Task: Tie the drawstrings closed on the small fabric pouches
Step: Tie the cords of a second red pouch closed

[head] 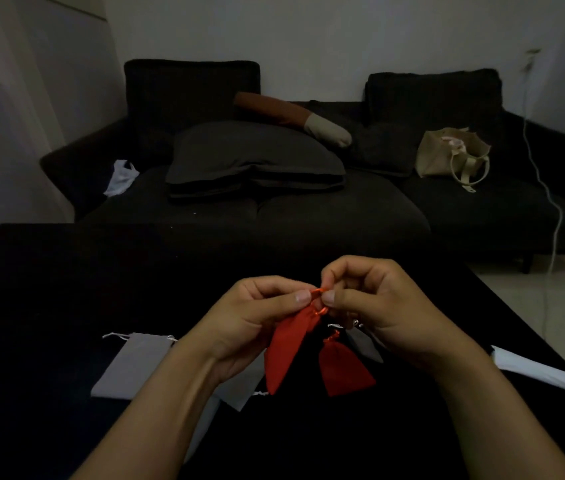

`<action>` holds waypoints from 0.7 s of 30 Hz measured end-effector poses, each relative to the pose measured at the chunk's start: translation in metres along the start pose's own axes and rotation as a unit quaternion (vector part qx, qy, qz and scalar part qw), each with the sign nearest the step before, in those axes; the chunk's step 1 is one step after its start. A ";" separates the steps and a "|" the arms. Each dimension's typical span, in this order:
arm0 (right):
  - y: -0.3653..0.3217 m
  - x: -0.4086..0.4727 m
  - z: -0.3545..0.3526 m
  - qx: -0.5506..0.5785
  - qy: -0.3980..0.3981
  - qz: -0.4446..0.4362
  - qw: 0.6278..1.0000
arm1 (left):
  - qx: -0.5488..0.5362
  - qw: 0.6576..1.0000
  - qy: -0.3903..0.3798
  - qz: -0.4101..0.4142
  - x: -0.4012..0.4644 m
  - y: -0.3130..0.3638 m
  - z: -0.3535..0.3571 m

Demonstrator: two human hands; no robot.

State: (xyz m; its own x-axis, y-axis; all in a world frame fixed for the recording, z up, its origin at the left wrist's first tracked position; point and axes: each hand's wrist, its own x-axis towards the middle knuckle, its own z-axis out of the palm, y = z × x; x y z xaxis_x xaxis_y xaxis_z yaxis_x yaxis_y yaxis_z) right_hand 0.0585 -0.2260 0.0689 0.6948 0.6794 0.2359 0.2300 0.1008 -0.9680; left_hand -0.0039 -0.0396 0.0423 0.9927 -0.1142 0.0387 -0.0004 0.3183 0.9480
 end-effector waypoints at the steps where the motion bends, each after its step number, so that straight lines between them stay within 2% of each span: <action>1: 0.001 0.000 0.000 -0.001 0.001 -0.008 1.000 | -0.023 1.000 0.006 -0.003 0.000 0.000 0.000; 5: 0.001 0.000 0.001 0.008 0.010 -0.013 1.000 | -0.076 0.997 0.006 -0.009 0.000 -0.002 0.002; 11: 0.005 0.003 0.003 -0.016 0.022 -0.025 0.999 | -0.080 0.997 0.006 -0.010 0.002 -0.004 0.002; 16: 0.001 -0.001 -0.010 -0.017 0.010 -0.007 1.000 | -0.084 0.994 0.069 0.001 0.004 -0.004 0.003; 18: 0.000 -0.002 -0.018 -0.107 0.024 0.009 0.994 | -0.071 0.990 0.120 0.015 0.006 -0.003 0.001; 21: 0.000 -0.002 -0.022 -0.277 0.040 0.003 0.960 | -0.059 0.985 0.153 0.045 0.007 -0.003 0.001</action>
State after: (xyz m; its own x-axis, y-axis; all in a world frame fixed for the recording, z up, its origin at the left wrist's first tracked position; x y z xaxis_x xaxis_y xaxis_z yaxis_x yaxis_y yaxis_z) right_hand 0.0716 -0.2435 0.0706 0.7417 0.6190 0.2583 0.5382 -0.3195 -0.7799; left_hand 0.0033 -0.0418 0.0403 0.9791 0.2032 0.0070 -0.0944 0.4240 0.9007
